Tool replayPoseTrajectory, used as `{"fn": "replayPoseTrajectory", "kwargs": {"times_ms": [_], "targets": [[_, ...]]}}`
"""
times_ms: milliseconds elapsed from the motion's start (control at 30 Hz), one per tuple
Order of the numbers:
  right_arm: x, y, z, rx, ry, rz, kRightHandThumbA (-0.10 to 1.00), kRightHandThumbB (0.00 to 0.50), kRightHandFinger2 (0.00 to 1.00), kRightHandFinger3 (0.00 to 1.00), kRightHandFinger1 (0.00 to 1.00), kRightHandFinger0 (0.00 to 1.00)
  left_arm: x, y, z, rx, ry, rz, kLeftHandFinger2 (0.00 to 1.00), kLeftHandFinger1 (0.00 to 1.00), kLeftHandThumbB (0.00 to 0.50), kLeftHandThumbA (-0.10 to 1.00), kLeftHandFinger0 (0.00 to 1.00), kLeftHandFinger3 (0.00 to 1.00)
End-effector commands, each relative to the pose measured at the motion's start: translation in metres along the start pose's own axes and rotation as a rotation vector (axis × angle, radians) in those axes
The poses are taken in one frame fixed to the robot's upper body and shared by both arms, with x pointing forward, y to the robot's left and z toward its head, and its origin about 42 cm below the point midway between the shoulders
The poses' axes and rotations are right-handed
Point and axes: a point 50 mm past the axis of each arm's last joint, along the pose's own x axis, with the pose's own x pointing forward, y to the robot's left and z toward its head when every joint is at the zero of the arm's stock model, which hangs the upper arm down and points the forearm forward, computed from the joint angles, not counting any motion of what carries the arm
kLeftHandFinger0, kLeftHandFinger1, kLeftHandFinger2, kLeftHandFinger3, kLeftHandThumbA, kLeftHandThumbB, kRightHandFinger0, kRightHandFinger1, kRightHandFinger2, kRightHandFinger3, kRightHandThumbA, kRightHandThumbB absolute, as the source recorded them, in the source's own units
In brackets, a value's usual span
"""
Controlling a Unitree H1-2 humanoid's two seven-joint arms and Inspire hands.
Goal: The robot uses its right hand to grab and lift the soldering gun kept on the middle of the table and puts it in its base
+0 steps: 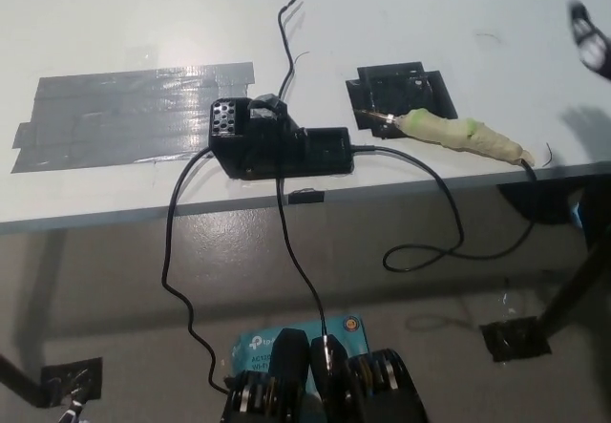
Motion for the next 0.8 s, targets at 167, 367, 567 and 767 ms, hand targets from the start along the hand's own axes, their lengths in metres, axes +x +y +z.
{"fn": "replayPoseTrajectory", "kwargs": {"times_ms": [167,367,567,767], "targets": [[0.071,0.014,-0.006,-0.081,0.144,0.135,0.36,0.314,1.00,1.00,1.00,1.00,-0.003,0.009,0.010,0.033,-0.028,0.013,0.17,0.00,0.500,1.00,0.00,0.54],[0.090,0.038,-0.023,-0.268,0.250,0.302,0.35,0.334,1.00,1.00,1.00,1.00,-0.003,0.006,0.012,0.034,-0.054,0.004,0.20,0.00,0.500,1.00,0.00,0.53],[0.084,0.065,-0.030,-0.233,0.326,0.382,0.40,0.333,1.00,1.00,1.00,1.00,-0.001,0.004,0.020,0.041,-0.054,0.009,0.17,0.00,0.500,1.00,0.00,0.56],[0.075,0.105,-0.010,-0.241,0.293,0.478,0.47,0.311,1.00,1.00,1.00,1.00,0.001,0.003,0.020,0.044,-0.067,-0.009,0.22,0.00,0.500,1.00,0.00,0.51]]}}
